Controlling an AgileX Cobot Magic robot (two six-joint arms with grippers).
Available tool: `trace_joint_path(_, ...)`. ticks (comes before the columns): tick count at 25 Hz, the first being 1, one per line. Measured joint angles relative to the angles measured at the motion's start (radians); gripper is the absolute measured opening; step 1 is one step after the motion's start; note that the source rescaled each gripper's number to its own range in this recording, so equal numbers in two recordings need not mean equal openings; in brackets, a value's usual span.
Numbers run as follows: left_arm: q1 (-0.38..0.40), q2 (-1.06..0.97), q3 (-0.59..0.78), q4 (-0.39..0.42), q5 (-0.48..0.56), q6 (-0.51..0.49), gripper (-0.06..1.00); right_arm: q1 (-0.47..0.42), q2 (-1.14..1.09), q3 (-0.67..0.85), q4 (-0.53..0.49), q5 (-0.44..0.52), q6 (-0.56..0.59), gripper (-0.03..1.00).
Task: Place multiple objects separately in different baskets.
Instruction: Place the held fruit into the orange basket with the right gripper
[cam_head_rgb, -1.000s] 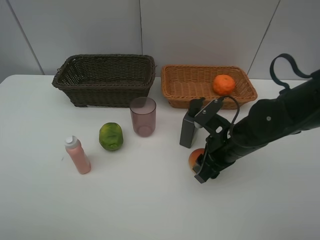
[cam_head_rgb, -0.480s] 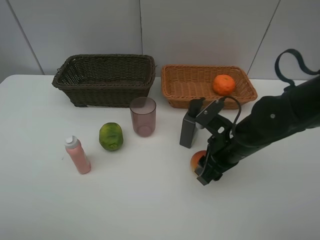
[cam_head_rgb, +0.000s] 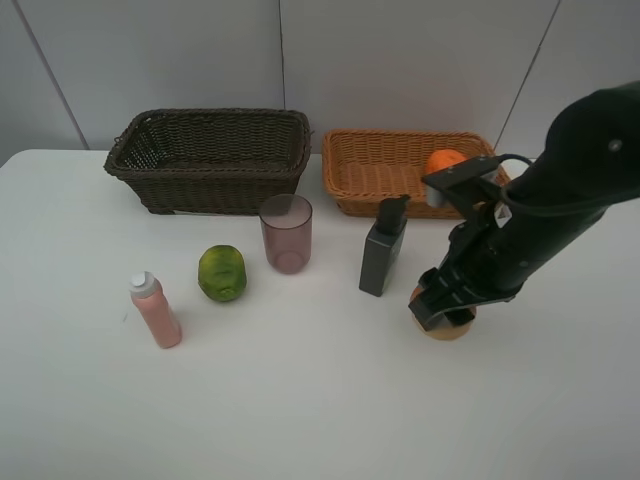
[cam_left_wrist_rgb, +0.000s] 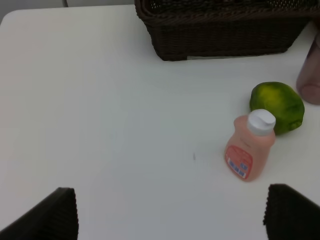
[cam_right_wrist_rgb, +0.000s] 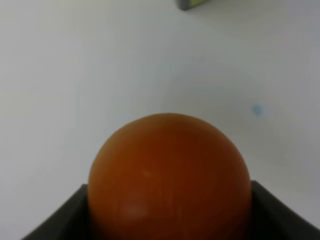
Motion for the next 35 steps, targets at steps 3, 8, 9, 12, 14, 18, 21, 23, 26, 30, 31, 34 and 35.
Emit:
trace_joint_path(3,0.0,0.0,0.0,0.0,0.0,0.0,0.96,0.0,-0.027,-0.07,-0.09,0.128,0.14,0.33)
trace_joint_path(8,0.0,0.0,0.0,0.0,0.0,0.0,0.96,-0.011,-0.034,-0.209,-0.166,0.295,0.251,0.33)
trace_joint_path(9,0.0,0.0,0.0,0.0,0.0,0.0,0.96,-0.011,-0.034,-0.241,-0.174,0.311,0.262,0.33)
trace_joint_path(12,0.0,0.0,0.0,0.0,0.0,0.0,0.96,-0.032,-0.03,-0.339,-0.185,0.342,0.279,0.33)
trace_joint_path(14,0.0,0.0,0.0,0.0,0.0,0.0,0.96,-0.062,-0.014,-0.406,-0.19,0.364,0.283,0.33)
trace_joint_path(18,0.0,0.0,0.0,0.0,0.0,0.0,0.96,-0.103,0.058,-0.537,-0.199,0.402,0.283,0.33)
trace_joint_path(21,0.0,0.0,0.0,0.0,0.0,0.0,0.96,-0.111,0.134,-0.639,-0.204,0.407,0.279,0.33)
trace_joint_path(23,0.0,0.0,0.0,0.0,0.0,0.0,0.96,-0.112,0.196,-0.713,-0.204,0.406,0.269,0.33)
trace_joint_path(26,0.0,0.0,0.0,0.0,0.0,0.0,0.96,-0.116,0.291,-0.813,-0.196,0.381,0.265,0.33)
trace_joint_path(30,0.0,0.0,0.0,0.0,0.0,0.0,0.96,-0.116,0.414,-0.916,-0.187,0.294,0.265,0.33)
trace_joint_path(31,0.0,0.0,0.0,0.0,0.0,0.0,0.96,-0.119,0.444,-0.932,-0.184,0.264,0.265,0.33)
trace_joint_path(34,0.0,0.0,0.0,0.0,0.0,0.0,0.96,-0.132,0.519,-0.956,-0.179,0.158,0.271,0.33)
trace_joint_path(35,0.0,0.0,0.0,0.0,0.0,0.0,0.96,-0.14,0.54,-0.956,-0.177,0.12,0.282,0.33)
